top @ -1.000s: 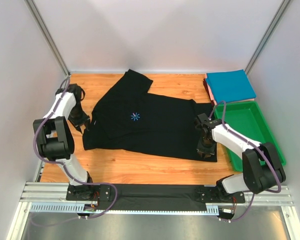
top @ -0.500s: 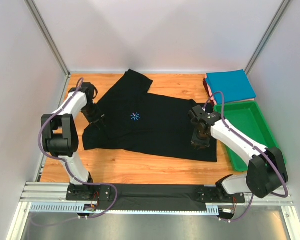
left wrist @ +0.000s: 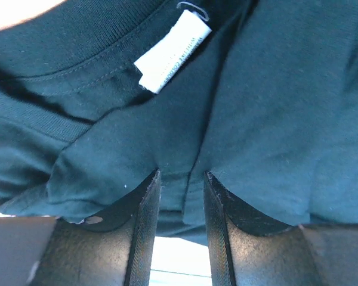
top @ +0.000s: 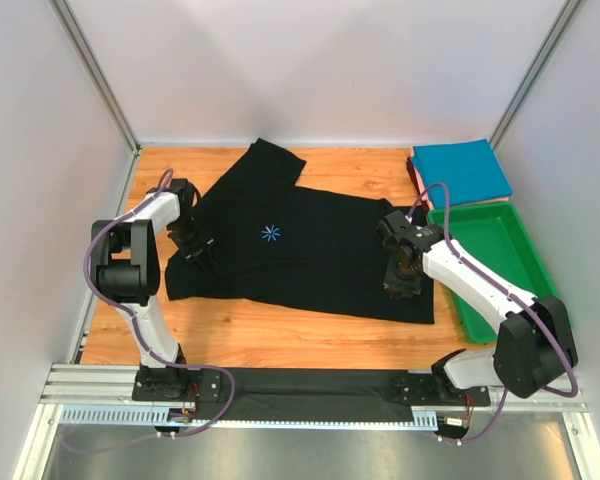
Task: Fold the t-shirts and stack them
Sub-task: Fold the tshirt
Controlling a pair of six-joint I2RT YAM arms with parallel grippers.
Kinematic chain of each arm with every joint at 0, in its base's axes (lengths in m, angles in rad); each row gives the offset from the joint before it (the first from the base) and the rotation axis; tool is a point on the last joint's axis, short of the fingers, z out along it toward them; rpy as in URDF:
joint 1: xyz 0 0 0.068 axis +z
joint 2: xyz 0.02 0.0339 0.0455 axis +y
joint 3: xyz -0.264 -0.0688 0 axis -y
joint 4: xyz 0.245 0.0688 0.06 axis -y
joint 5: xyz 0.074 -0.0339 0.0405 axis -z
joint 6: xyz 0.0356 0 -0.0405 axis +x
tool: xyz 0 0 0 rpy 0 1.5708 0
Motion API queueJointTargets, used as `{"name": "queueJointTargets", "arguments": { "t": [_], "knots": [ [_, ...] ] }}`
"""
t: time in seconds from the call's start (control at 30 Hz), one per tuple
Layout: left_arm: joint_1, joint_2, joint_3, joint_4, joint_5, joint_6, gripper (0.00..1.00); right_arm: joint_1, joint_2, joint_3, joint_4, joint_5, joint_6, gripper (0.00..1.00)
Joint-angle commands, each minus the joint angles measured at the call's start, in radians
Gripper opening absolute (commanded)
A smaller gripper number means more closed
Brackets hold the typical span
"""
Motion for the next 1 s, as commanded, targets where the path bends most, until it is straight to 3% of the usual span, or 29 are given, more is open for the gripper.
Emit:
{"name": "queueJointTargets", "arguments": {
  "t": [0.0, 0.4, 0.57, 0.8, 0.97],
  "knots": [
    [0.0, 0.004, -0.015, 0.068, 0.018, -0.028, 0.41, 0.004, 0.015, 0.038, 0.009, 0.032, 0.0, 0.21],
    [-0.026, 0.012, -0.001, 0.059, -0.004, -0.023, 0.26, 0.004, 0.043, 0.043, 0.026, 0.015, -0.007, 0.21],
    [-0.034, 0.017, 0.036, 0.022, -0.009, -0.026, 0.3, 0.004, 0.041, 0.036, 0.029, 0.013, -0.008, 0.21],
    [-0.057, 0.018, 0.131, -0.125, -0.191, -0.017, 0.39, 0.004, 0.027, 0.032, 0.024, 0.013, -0.007, 0.21],
    [-0.072, -0.011, 0.13, -0.122, -0.173, -0.017, 0.38, 0.004, 0.017, 0.018, 0.027, 0.009, -0.003, 0.21]
  ]
}}
